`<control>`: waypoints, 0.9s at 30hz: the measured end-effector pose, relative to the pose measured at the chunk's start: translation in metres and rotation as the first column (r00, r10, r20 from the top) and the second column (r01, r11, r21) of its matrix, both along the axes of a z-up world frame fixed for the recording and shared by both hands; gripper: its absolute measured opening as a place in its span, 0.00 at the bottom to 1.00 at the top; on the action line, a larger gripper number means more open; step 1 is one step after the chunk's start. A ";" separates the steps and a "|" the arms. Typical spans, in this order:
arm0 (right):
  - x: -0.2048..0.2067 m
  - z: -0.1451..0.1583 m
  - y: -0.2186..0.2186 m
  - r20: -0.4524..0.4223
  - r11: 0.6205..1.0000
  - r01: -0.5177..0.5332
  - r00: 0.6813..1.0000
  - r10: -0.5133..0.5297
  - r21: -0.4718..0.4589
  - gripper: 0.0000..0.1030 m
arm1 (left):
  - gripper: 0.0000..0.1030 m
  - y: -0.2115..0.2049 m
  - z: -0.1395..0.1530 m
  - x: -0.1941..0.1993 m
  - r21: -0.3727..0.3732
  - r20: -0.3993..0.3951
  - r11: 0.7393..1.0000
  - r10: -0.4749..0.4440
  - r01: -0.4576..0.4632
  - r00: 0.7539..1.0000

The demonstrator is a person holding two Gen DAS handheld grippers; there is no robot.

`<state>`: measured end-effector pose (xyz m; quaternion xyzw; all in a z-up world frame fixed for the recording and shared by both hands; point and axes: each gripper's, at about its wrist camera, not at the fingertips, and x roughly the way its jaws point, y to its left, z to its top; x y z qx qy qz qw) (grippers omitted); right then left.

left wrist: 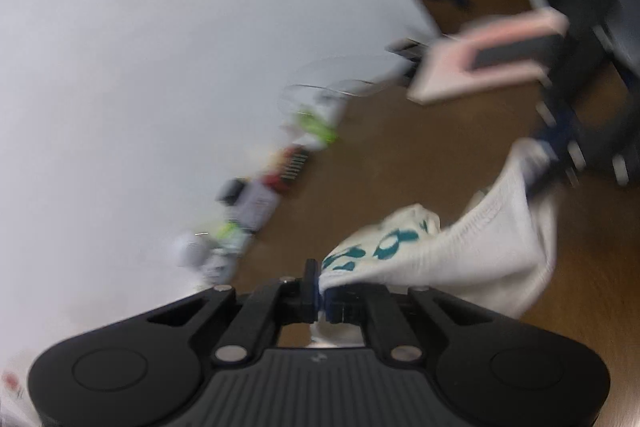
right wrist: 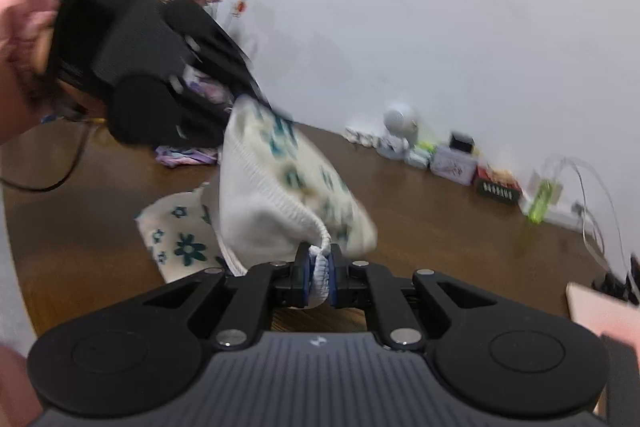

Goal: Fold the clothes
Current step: 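Lift the shirt high with both tools, spreading the hem between them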

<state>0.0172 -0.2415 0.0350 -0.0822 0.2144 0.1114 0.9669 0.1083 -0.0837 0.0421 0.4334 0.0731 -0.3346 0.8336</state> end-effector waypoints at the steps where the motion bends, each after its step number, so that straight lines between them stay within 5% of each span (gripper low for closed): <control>1: 0.005 -0.002 -0.004 -0.014 1.000 0.015 1.000 -0.015 0.017 0.09 | 0.02 -0.001 0.006 -0.003 -0.029 0.020 0.999 0.025 -0.024 0.999; 10: 0.051 -0.012 -0.016 -0.144 0.983 0.120 0.984 -0.100 0.138 0.17 | 0.03 -0.002 0.045 -0.039 -0.096 0.179 0.985 0.159 -0.144 0.971; 17: 0.081 0.022 -0.030 -0.261 0.973 0.129 0.962 -0.076 0.189 0.19 | 0.03 0.014 0.070 -0.045 -0.141 0.253 0.963 0.260 -0.231 0.932; 19: 0.093 0.047 -0.036 -0.262 0.974 0.125 0.962 -0.073 0.188 0.06 | 0.03 0.016 0.083 -0.045 -0.164 0.283 0.955 0.285 -0.246 0.916; 23: 0.113 0.135 -0.047 -0.136 0.973 0.166 0.980 -0.145 0.159 0.05 | 0.03 0.020 0.137 -0.024 -0.264 0.315 0.908 0.401 -0.327 0.860; 27: 0.097 0.261 -0.052 0.151 0.961 0.156 0.970 -0.193 0.229 0.05 | 0.05 0.042 0.227 -0.003 -0.468 0.243 0.790 0.547 -0.397 0.801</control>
